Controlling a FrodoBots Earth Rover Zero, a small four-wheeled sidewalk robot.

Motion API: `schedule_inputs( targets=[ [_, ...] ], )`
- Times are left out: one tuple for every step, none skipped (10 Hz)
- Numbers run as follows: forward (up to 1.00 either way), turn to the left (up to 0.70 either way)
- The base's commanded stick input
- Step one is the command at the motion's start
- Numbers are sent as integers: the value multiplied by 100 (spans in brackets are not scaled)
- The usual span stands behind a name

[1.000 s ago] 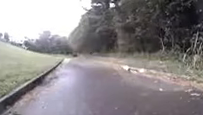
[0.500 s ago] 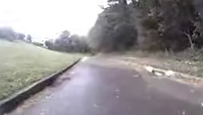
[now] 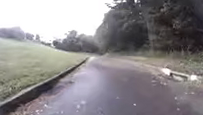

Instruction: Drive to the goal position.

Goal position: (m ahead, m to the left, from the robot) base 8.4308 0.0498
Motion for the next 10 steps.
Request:
schedule_inputs(
  targets=[
    [100,1],
    [100,1],
    [99,0],
    [98,0],
    [96,0],
    [97,0],
    [98,0],
    [98,0],
    [98,0],
    [99,0]
  ],
)
